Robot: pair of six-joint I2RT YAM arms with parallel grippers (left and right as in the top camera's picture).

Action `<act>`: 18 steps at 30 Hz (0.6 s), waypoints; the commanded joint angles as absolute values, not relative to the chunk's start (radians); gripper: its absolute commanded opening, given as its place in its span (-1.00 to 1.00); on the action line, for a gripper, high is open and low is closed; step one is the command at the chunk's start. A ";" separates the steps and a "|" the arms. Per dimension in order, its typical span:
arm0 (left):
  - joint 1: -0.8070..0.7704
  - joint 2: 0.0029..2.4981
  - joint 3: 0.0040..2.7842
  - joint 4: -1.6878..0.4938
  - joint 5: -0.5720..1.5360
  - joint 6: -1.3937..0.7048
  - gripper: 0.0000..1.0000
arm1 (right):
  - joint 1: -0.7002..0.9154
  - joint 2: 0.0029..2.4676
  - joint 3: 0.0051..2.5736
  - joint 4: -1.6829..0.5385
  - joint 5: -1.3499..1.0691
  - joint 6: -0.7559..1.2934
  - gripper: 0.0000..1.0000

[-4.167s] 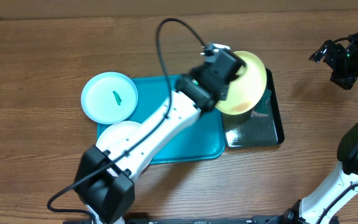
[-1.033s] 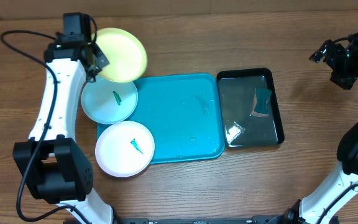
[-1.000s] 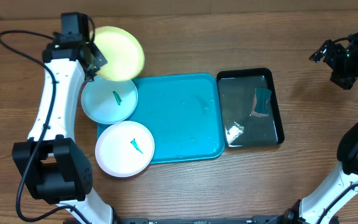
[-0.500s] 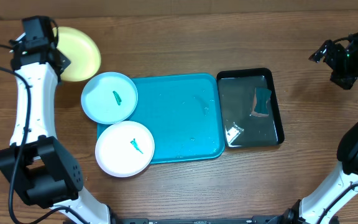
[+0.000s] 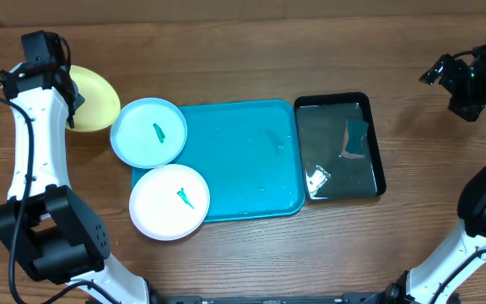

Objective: Clean dirty plates on tray and stack at the side
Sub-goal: 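Carry the yellow plate left and set it on the table beside the tray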

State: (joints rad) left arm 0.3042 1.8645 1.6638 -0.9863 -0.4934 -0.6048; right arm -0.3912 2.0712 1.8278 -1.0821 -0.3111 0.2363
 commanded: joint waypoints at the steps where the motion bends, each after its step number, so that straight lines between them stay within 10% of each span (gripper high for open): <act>1: 0.316 1.834 1.684 -1.010 -0.525 -0.637 -0.92 | -0.393 2.044 1.846 -1.078 -0.323 0.243 1.00; 18: 0.315 1.834 1.668 -1.206 -0.577 -0.711 -0.92 | -0.393 2.044 1.846 -1.078 -0.323 0.243 1.00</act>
